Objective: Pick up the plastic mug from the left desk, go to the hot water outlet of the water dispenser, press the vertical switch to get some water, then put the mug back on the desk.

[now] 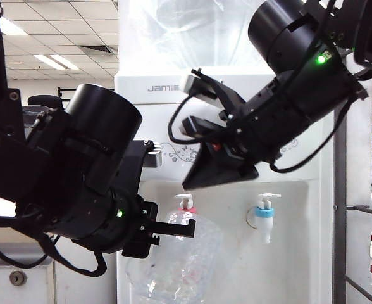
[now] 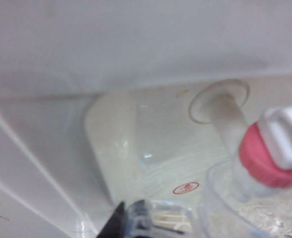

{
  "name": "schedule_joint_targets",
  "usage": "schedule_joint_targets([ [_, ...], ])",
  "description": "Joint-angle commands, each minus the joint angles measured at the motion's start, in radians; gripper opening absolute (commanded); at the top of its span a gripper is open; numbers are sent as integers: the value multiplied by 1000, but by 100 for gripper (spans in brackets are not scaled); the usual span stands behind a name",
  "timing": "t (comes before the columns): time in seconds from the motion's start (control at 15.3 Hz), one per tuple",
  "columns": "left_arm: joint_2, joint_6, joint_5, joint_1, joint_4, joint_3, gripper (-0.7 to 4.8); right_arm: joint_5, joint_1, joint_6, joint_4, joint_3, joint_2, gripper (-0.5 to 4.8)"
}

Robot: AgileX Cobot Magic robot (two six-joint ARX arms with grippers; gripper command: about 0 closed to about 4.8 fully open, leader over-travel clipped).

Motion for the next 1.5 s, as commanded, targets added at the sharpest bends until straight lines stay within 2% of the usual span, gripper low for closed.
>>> schedule_joint_targets([
  [0.07,-6,-3,-32,3,14,1,-5,14,2,11,61,5,-5,-6],
  [0.46,-6,-3,-31,3,14,1,-5,17,2,11,74,8,62,-6],
  [1.5,-6,-3,-30,3,14,1,-5,47,2,10,-81,23,100,-6],
])
